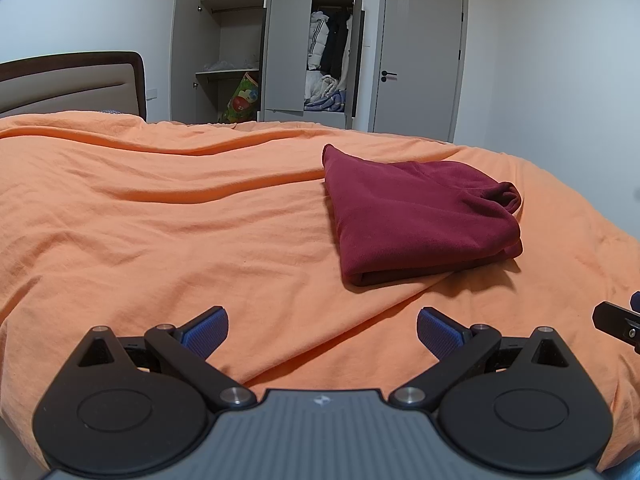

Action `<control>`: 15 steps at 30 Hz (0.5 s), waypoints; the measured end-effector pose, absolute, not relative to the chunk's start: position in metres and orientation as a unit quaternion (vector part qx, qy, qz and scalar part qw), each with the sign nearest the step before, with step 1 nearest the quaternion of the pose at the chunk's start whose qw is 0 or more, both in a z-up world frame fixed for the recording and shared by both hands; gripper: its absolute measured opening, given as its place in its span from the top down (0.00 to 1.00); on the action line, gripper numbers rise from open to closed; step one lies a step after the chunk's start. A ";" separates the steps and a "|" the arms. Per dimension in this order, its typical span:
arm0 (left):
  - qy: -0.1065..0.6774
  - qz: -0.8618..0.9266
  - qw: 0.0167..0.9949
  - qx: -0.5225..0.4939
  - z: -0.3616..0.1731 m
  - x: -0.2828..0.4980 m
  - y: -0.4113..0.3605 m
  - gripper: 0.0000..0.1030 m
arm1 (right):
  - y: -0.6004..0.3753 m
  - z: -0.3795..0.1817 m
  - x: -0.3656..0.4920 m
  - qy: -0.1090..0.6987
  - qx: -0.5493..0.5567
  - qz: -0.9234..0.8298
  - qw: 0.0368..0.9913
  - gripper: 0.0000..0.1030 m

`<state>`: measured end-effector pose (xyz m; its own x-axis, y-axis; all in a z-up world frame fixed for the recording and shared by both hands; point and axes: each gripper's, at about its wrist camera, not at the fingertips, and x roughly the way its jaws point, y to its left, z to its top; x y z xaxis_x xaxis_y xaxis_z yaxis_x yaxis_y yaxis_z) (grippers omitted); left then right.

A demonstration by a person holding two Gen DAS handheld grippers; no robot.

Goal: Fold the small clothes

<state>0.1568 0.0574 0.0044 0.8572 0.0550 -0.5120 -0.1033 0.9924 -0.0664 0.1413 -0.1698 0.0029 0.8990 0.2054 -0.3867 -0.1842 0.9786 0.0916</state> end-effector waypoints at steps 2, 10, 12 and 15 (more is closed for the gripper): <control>0.264 0.038 0.963 -0.042 0.004 0.157 0.057 0.00 | -0.169 0.002 0.142 0.202 0.026 0.100 0.974 0.01; 0.268 0.067 0.961 -0.008 0.005 0.159 0.048 0.00 | -0.168 0.000 0.143 0.207 0.023 0.101 0.973 0.01; 0.269 0.066 0.961 -0.010 0.006 0.160 0.050 0.00 | -0.167 0.000 0.143 0.208 0.024 0.100 0.973 0.01; 0.272 0.065 0.960 -0.012 0.006 0.161 0.051 0.00 | -0.167 0.000 0.144 0.209 0.024 0.099 0.972 0.01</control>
